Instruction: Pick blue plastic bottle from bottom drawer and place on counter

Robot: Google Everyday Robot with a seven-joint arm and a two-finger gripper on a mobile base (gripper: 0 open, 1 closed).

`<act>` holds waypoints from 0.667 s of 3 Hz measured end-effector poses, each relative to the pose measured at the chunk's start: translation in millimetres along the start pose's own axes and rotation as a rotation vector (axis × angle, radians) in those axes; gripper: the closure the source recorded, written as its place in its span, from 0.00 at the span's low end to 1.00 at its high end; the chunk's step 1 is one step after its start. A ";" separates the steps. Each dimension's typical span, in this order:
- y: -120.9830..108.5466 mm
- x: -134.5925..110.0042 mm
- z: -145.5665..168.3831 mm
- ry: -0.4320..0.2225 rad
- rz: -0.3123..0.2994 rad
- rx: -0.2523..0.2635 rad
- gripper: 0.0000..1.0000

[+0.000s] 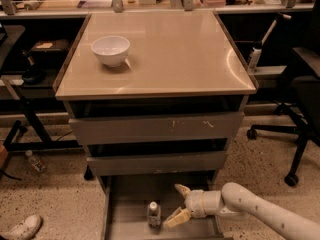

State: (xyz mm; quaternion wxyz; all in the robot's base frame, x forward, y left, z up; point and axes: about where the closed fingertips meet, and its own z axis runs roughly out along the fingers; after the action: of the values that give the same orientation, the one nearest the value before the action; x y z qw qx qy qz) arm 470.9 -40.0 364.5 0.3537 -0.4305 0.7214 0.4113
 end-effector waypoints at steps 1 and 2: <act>6.9 7.0 13.5 -0.063 -0.077 -0.049 0.00; 11.7 14.1 31.2 -0.095 -0.124 -0.093 0.00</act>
Offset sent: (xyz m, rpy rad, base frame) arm -0.0148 0.0411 -0.0360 0.1435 -0.1564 0.1582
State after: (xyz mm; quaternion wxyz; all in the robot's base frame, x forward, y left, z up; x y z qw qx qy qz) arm 459.8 -13.2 342.9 0.3918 -0.4703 0.6560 0.4415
